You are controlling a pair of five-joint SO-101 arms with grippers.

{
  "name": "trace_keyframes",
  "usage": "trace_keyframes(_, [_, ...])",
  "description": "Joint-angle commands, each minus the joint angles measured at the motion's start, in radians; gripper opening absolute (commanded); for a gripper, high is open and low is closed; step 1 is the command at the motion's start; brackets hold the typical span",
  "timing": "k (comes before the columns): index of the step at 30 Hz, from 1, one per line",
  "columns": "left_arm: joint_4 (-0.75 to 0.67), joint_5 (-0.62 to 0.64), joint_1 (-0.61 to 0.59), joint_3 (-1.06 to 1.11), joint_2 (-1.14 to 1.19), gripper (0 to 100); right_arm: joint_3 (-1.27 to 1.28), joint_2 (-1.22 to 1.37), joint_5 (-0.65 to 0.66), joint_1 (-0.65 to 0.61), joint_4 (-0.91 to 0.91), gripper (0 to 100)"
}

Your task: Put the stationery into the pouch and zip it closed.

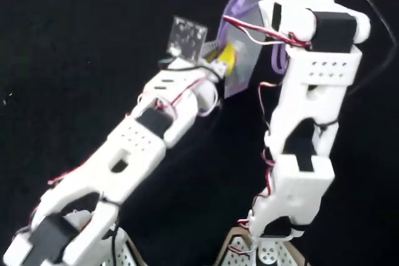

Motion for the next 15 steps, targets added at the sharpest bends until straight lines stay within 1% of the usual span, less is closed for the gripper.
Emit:
trace_keyframes(1, [-0.009, -0.012, 0.025, 0.090, -0.161, 3, 0.091, -0.136, 0.012, -0.012, 0.031, 1.1])
trace_keyframes(7, [-0.008, -0.017, 0.025, 0.254, -0.365, 3, 0.332, -0.335, 0.015, -0.043, 0.026, 1.1])
trace_keyframes(10, [-0.008, -0.017, 0.021, 0.329, -0.453, 3, 0.433, -0.444, 0.023, -0.037, 0.025, 1.1])
trace_keyframes(15, [-0.008, -0.017, 0.016, 0.443, -0.585, 3, 0.611, -0.601, 0.084, 0.026, -0.009, 1.1])
